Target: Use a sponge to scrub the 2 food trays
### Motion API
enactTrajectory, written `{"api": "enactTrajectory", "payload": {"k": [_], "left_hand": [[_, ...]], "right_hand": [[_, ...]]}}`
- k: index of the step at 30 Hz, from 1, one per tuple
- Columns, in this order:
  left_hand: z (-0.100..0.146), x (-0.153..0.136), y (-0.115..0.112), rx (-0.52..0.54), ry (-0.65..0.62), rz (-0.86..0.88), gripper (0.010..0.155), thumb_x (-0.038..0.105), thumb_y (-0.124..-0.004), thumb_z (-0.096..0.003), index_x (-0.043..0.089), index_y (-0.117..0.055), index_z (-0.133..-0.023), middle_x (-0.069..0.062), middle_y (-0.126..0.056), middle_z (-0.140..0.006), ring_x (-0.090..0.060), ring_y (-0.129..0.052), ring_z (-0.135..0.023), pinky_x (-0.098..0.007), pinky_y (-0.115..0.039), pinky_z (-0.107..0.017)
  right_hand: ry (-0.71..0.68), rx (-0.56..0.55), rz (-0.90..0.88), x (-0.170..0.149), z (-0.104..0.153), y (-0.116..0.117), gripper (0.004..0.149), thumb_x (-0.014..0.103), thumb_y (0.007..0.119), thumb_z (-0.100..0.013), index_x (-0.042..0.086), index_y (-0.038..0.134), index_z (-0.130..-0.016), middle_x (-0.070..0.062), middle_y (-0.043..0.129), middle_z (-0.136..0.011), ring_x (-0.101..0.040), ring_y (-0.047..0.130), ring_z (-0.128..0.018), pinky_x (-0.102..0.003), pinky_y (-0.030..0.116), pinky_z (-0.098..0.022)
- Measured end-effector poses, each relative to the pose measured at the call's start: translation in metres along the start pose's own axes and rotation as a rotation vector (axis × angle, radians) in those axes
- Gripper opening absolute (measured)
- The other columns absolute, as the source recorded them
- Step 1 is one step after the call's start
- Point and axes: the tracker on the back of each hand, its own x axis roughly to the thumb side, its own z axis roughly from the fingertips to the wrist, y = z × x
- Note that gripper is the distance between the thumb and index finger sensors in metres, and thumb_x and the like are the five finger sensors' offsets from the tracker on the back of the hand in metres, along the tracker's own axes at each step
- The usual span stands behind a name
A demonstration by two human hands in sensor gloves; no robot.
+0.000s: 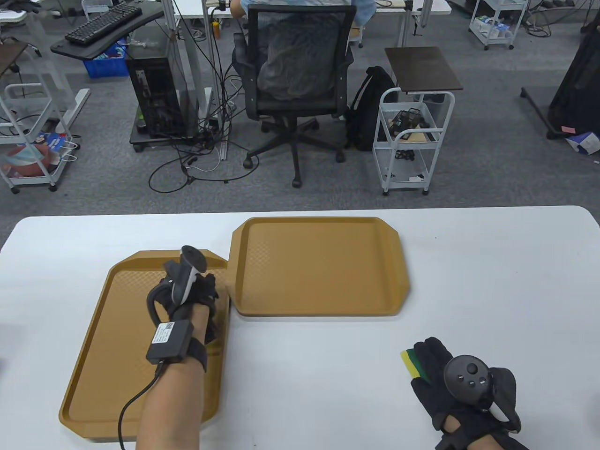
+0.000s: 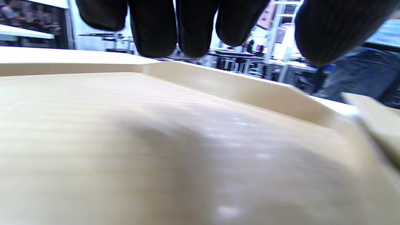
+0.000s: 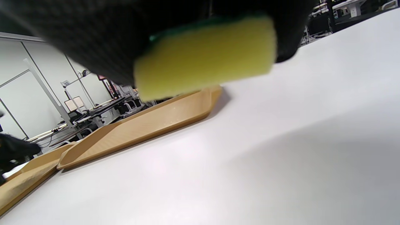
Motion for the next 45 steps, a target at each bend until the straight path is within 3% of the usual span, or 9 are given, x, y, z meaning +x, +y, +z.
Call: {"api": "enactTrajectory", "payload": {"k": [5,7,12,18,22,25,28,32,45], "left_hand": [[-0.011,-0.085,0.006,-0.031,0.157,-0.029,0.078,0.057,-0.084,-0.0430,0.026,-0.060,-0.111,-0.010,-0.057,-0.116,-0.051,-0.061,-0.108,-0.069,-0.051,-0.075],[-0.014,-0.109,0.005,-0.062,0.211,-0.053,0.083,0.053,-0.087,-0.0435,0.025,-0.052,-0.113,-0.014,-0.051,-0.117,-0.053,-0.059,-0.109,-0.069,-0.051,-0.075],[-0.024,-0.148,-0.001,-0.112,0.297,-0.053,0.076,0.042,-0.086,-0.0463,0.019,-0.054,-0.111,-0.014,-0.061,-0.113,-0.048,-0.071,-0.104,-0.066,-0.058,-0.073],[-0.042,-0.165,-0.002,-0.083,0.353,-0.086,0.063,0.033,-0.085,-0.0466,0.023,-0.069,-0.107,-0.007,-0.080,-0.102,-0.030,-0.084,-0.088,-0.054,-0.069,-0.070],[-0.053,-0.174,0.001,-0.043,0.365,-0.083,0.049,0.030,-0.088,-0.0422,0.026,-0.091,-0.091,-0.004,-0.095,-0.085,-0.024,-0.095,-0.071,-0.044,-0.081,-0.057],[-0.058,-0.183,0.004,-0.162,0.377,0.070,0.050,0.027,-0.079,-0.0442,0.024,-0.083,-0.094,-0.006,-0.088,-0.089,-0.026,-0.089,-0.075,-0.043,-0.077,-0.060],[-0.058,-0.191,0.012,-0.103,0.381,0.201,0.051,0.026,-0.072,-0.0441,0.023,-0.072,-0.095,-0.008,-0.083,-0.095,-0.029,-0.093,-0.080,-0.046,-0.080,-0.065],[-0.059,-0.199,0.024,-0.064,0.353,0.342,0.051,0.024,-0.073,-0.0436,0.022,-0.072,-0.094,-0.008,-0.088,-0.086,-0.028,-0.100,-0.069,-0.048,-0.082,-0.059],[-0.038,-0.176,0.077,0.123,0.299,0.339,0.050,0.024,-0.072,-0.0446,0.025,-0.069,-0.095,-0.006,-0.084,-0.088,-0.028,-0.093,-0.069,-0.049,-0.077,-0.061]], "right_hand": [[-0.019,-0.013,0.030,0.006,0.002,0.001,0.068,0.036,0.090,-0.046,0.020,0.060,-0.105,-0.013,0.052,-0.114,-0.044,0.077,-0.085,-0.055,0.073,-0.064],[-0.023,-0.025,0.061,0.009,0.003,0.001,0.068,0.036,0.090,-0.046,0.020,0.061,-0.105,-0.013,0.052,-0.114,-0.044,0.077,-0.085,-0.055,0.073,-0.065],[-0.017,-0.028,0.069,0.010,0.004,0.002,0.068,0.036,0.090,-0.046,0.020,0.060,-0.105,-0.012,0.052,-0.114,-0.044,0.077,-0.085,-0.055,0.073,-0.065],[0.012,-0.030,0.072,0.007,0.003,0.001,0.068,0.036,0.090,-0.046,0.021,0.061,-0.105,-0.012,0.053,-0.114,-0.044,0.077,-0.085,-0.055,0.073,-0.065],[0.027,-0.031,0.064,0.004,0.002,0.001,0.068,0.036,0.090,-0.046,0.021,0.060,-0.105,-0.012,0.052,-0.114,-0.044,0.077,-0.085,-0.055,0.073,-0.065],[0.031,-0.027,0.063,0.004,0.002,0.000,0.068,0.036,0.090,-0.046,0.020,0.061,-0.105,-0.012,0.052,-0.114,-0.044,0.077,-0.085,-0.055,0.073,-0.065],[0.034,-0.022,0.055,0.004,0.002,0.001,0.068,0.036,0.090,-0.046,0.020,0.061,-0.105,-0.012,0.053,-0.114,-0.044,0.078,-0.084,-0.055,0.074,-0.064],[0.031,-0.017,0.058,0.004,0.002,0.001,0.068,0.036,0.090,-0.046,0.021,0.061,-0.105,-0.012,0.053,-0.114,-0.044,0.078,-0.085,-0.055,0.074,-0.065],[0.013,-0.036,0.034,0.005,0.003,-0.004,0.068,0.035,0.090,-0.046,0.021,0.061,-0.105,-0.012,0.053,-0.114,-0.044,0.078,-0.085,-0.055,0.074,-0.065]]}}
